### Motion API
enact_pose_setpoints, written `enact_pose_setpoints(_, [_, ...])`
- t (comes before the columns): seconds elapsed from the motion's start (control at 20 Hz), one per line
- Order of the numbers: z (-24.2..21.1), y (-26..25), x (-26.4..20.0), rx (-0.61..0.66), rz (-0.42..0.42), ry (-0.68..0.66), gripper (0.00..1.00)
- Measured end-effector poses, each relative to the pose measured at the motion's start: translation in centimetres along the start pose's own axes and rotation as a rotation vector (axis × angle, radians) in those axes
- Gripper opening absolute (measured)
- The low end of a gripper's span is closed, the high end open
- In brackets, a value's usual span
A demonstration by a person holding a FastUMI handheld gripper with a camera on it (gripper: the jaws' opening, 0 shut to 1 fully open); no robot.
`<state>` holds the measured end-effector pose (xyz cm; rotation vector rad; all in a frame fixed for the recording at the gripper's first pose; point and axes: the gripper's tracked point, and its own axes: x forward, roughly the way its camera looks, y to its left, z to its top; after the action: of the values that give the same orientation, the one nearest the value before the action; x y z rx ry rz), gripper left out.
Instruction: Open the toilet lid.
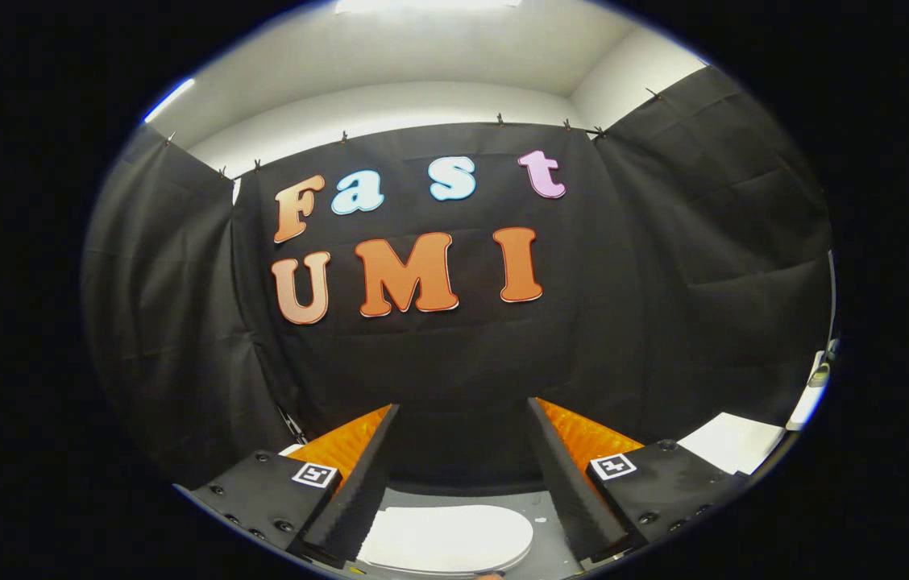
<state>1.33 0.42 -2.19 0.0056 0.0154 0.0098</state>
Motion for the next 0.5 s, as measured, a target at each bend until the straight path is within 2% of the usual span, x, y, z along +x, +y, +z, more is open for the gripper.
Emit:
enact_pose_setpoints(0.3, [-3.3, -2.3, 0.7, 0.032, -0.004, 0.021, 0.98])
enact_pose_setpoints(0.5, [-9.1, -5.5, 1.1, 0.114, -0.028, 0.089, 0.98])
